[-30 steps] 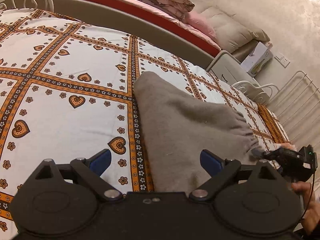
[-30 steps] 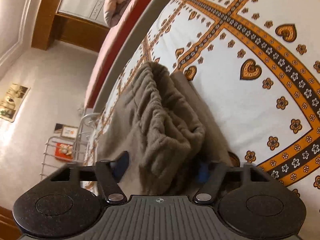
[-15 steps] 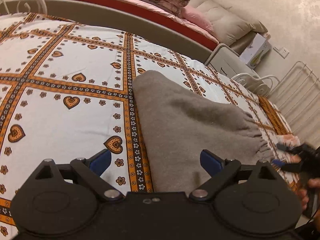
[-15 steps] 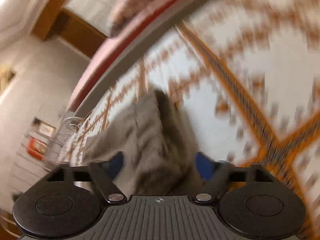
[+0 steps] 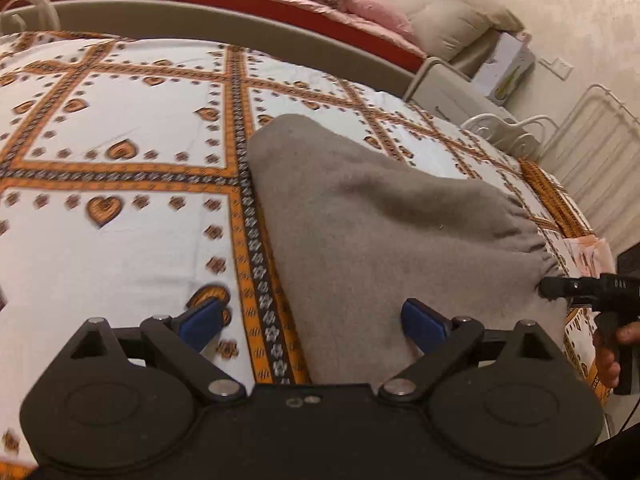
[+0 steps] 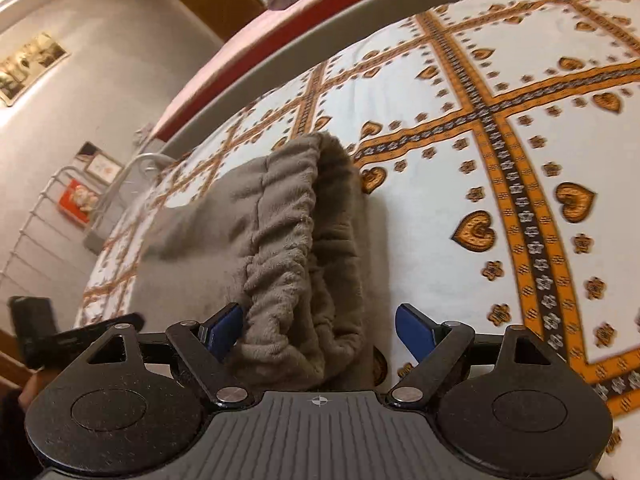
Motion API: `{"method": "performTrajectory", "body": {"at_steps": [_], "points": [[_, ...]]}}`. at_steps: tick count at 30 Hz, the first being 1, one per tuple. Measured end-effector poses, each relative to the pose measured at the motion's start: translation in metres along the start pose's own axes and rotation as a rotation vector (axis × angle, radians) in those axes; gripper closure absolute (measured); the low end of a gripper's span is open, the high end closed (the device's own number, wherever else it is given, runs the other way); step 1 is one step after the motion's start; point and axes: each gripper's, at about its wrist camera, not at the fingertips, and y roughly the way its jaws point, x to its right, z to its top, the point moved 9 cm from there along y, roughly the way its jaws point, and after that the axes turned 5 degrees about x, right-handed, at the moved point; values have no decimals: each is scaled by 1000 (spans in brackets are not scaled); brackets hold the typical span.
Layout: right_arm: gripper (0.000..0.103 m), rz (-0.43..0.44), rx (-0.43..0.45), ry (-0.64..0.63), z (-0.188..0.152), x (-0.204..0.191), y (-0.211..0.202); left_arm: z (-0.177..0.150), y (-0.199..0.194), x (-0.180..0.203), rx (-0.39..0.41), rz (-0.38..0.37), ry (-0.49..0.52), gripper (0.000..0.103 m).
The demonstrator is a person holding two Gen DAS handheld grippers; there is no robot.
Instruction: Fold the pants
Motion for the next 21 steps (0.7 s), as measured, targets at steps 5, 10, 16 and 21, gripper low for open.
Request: {"method": "performTrajectory", "body": {"at_steps": [5,10,16,21], "points": [[20,120,-15,114,11,12,13,6,9,2,8,-23,3,14],[20,185,-40,132,18,6,24,8,20,9,23,-59,21,17],[20,247,-64,211,24,12,25,9,25,11,24,-131,11,19],[36,238,-97,137,12,-14,44,9,34,26,10,-206,-21,31]]}}
